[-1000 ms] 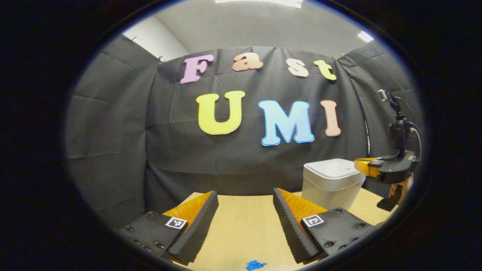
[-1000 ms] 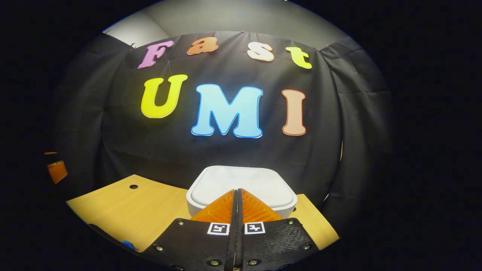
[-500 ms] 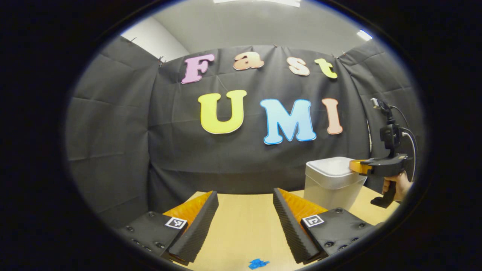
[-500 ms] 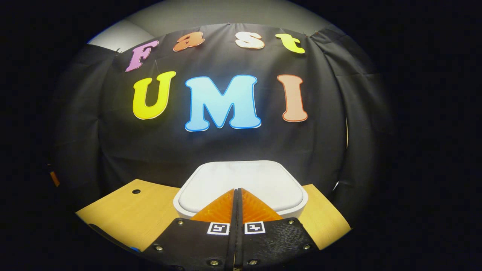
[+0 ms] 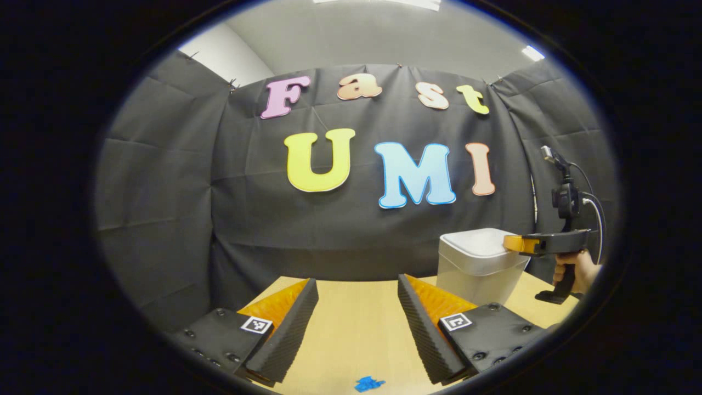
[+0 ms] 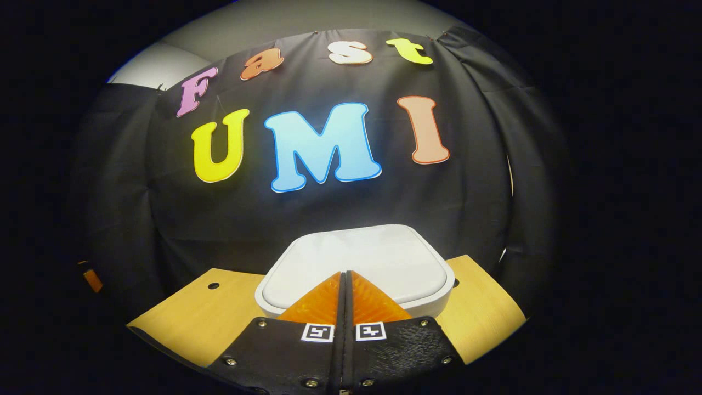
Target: Press the lid of the desktop garbage bin to open it, pick up the crumpled paper on the desktop and throw it into the bin, then pick up the pop can on the desktop and drop it into the bin, and finally close the garbage bin lid.
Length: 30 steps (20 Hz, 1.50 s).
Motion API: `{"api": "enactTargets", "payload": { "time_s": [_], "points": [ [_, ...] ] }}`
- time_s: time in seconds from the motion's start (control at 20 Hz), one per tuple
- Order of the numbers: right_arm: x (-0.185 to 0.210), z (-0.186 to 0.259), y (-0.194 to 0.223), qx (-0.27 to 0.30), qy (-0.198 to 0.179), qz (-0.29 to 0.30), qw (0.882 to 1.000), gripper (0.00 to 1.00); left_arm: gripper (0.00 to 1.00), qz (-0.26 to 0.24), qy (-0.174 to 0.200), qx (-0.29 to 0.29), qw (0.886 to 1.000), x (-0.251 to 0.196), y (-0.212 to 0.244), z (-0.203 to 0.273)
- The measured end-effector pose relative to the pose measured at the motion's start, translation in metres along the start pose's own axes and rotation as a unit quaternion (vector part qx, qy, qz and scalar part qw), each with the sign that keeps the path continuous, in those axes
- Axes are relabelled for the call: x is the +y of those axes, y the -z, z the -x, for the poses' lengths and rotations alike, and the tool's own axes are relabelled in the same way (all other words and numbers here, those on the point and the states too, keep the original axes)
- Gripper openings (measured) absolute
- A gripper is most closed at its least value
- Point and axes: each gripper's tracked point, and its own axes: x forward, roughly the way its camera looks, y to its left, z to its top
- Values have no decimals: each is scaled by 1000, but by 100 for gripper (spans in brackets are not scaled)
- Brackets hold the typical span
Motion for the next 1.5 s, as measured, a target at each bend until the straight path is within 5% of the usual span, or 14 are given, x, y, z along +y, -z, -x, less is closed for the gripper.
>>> {"api": "enactTargets", "payload": {
  "time_s": [0.3,0.8,1.5],
  "points": [
    [3,2,-12,-21,25,74,997,1,100,3,0,-6,1000,-1,-4,4],
    [10,19,-81,-101,17,69,992,0,100,17,-19,-8,1000,12,-2,10],
    [31,65,-82,-116,8,76,990,0,100,22,-16,14,1000,19,26,14]
  ]
}}
